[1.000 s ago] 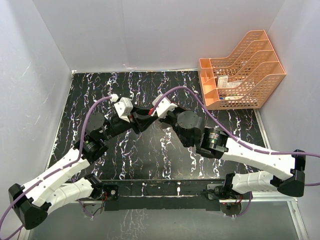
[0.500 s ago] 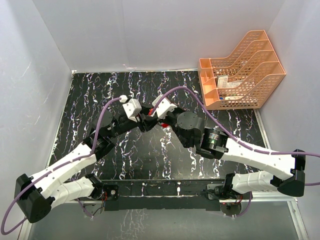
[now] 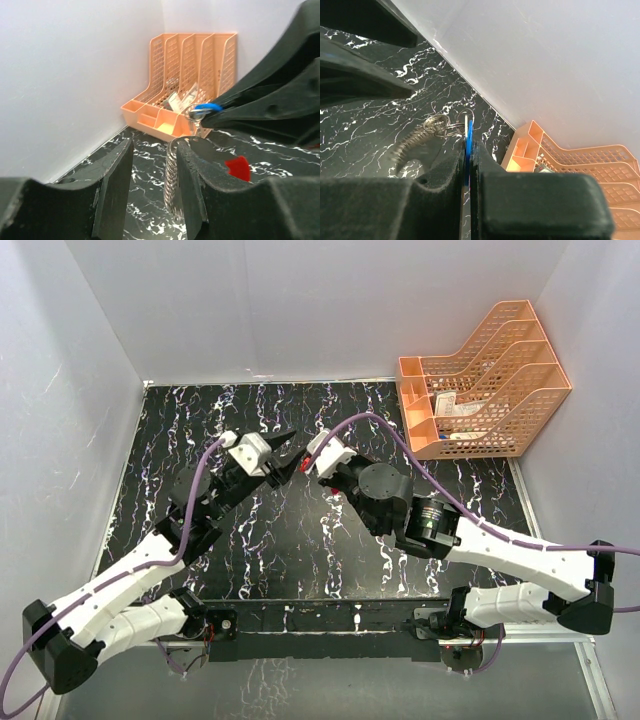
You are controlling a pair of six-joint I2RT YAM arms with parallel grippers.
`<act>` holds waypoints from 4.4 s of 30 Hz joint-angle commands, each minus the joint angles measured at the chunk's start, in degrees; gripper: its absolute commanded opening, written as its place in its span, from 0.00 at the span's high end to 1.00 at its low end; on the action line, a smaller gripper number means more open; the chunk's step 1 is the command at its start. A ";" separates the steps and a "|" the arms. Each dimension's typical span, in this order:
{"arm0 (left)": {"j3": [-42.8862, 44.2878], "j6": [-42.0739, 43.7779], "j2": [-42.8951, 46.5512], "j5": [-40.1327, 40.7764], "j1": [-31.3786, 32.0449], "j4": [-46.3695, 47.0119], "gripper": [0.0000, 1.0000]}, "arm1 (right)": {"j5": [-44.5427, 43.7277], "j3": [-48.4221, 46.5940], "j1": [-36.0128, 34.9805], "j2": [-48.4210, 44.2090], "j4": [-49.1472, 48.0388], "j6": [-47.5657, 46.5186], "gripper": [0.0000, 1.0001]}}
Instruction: Remove the keys from the keyring
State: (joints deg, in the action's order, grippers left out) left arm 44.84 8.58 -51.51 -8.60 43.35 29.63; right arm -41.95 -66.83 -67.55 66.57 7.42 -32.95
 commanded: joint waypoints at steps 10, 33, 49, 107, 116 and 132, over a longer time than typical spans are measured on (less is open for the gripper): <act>3.80 3.32 -5.60 1.14 0.25 4.35 0.61 | 1.08 0.38 -0.83 -3.37 -4.62 0.65 1.00; 2.08 -2.56 -6.19 -11.58 0.24 7.91 0.61 | 0.83 0.62 -1.00 -3.20 -5.33 0.52 1.00; -0.27 -5.20 -2.68 -9.86 0.24 6.93 0.61 | -0.22 1.26 -1.09 -3.11 -6.45 -0.22 1.00; -0.33 0.01 2.14 5.66 0.24 4.74 0.59 | 19.62 -18.21 -2.50 -4.41 15.25 -4.59 1.00; 1.60 -0.99 5.96 1.79 0.22 0.37 0.59 | 36.32 -29.16 -2.50 -4.16 32.04 -0.94 1.00; 7.51 -14.60 3.21 -15.51 0.24 0.69 0.54 | 28.14 -23.92 -2.50 -1.11 27.98 -1.46 1.00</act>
State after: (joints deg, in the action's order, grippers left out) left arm 50.96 -2.37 -47.09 -19.62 43.38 28.40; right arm -11.44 -91.05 -69.76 68.14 42.78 -34.22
